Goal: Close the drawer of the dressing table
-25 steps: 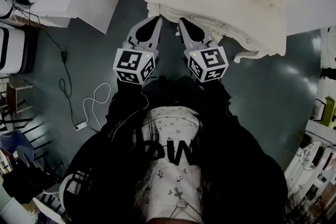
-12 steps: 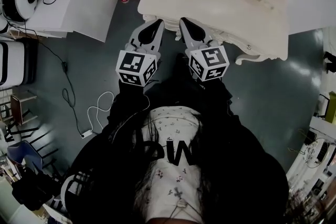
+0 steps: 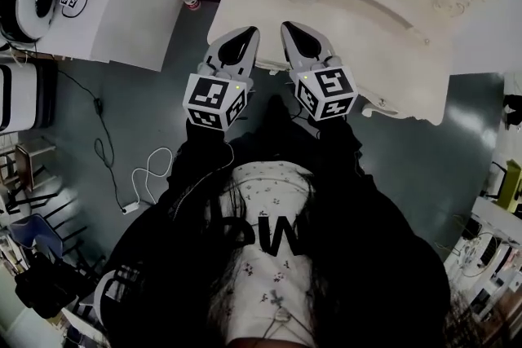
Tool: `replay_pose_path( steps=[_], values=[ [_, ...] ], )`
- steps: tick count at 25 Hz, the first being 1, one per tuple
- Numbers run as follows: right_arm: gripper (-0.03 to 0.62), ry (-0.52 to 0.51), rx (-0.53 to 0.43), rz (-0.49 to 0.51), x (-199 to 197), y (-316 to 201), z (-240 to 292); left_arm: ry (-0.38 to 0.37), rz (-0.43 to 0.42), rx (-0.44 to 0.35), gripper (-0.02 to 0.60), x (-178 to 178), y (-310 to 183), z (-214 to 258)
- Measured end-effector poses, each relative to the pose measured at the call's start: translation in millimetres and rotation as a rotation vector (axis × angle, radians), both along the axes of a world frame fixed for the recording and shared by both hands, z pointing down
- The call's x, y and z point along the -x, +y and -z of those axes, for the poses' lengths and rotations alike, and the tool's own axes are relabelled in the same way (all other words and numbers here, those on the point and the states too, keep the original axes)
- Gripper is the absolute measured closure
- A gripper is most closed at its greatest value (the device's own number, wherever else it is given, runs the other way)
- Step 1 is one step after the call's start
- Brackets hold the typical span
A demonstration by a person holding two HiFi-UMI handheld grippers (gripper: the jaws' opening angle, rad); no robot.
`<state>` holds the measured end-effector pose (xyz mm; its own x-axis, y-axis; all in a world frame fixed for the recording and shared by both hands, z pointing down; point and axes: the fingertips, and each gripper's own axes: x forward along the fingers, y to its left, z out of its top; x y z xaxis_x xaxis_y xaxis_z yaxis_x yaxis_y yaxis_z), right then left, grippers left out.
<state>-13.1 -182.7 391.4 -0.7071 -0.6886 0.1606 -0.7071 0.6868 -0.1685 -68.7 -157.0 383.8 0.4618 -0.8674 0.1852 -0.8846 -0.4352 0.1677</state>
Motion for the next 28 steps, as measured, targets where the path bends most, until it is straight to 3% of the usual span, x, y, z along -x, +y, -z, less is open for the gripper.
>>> replay_pose_path(
  steps=[16,28],
  values=[
    [0.586,-0.02,0.049,-0.005,-39.7,-93.8,-24.5,-0.047,0.003,0.033,0.581,-36.8,-90.9,-9.4],
    [0.586,-0.034,0.075,-0.002,-54.8,-128.2,-38.1,-0.086,0.044,0.042,0.581,-40.4,-114.5,-10.1]
  ],
)
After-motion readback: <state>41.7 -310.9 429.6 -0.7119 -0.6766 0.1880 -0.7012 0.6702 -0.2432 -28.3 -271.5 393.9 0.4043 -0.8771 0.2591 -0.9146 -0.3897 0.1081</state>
